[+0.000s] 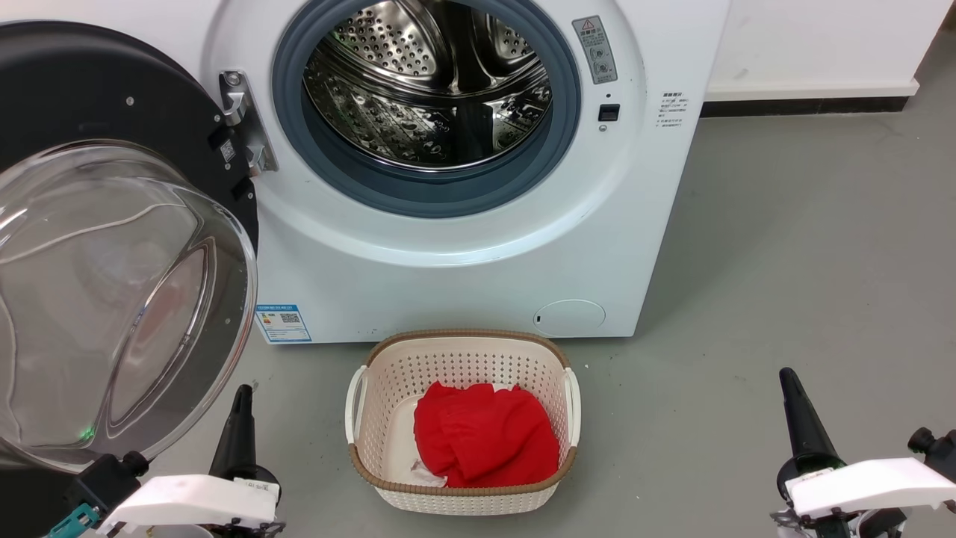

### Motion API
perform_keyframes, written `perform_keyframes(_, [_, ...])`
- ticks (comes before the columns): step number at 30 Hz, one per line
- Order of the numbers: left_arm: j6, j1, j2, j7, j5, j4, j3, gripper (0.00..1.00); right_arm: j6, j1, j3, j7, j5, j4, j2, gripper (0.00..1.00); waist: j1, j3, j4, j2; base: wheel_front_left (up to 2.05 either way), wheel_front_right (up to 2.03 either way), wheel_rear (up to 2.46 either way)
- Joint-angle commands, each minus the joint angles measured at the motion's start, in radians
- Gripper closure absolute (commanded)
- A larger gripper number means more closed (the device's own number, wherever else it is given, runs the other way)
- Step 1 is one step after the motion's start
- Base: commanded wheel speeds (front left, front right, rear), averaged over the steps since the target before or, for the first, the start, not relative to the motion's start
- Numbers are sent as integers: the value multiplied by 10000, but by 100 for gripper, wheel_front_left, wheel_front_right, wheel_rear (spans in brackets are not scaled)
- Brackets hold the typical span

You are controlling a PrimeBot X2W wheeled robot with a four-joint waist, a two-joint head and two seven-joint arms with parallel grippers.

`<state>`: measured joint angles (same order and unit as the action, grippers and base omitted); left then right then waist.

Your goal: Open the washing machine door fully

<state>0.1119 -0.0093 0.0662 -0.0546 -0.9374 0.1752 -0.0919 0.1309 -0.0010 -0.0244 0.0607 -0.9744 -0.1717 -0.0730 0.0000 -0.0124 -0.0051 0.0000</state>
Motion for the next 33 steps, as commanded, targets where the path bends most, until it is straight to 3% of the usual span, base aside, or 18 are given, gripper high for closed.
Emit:
perform_keyframes(1, [38, -296, 25, 54, -264, -59, -28, 100, 0, -301, -43, -56, -293, 49, -74, 100, 0, 2, 1, 0, 0, 0, 0])
perform_keyframes(33, [127, -700, -68, 882, -3497, 320, -136, 100, -1, -701, -283, -758, -3491, -333, -69, 100, 0, 66, 22, 0, 0, 0, 0])
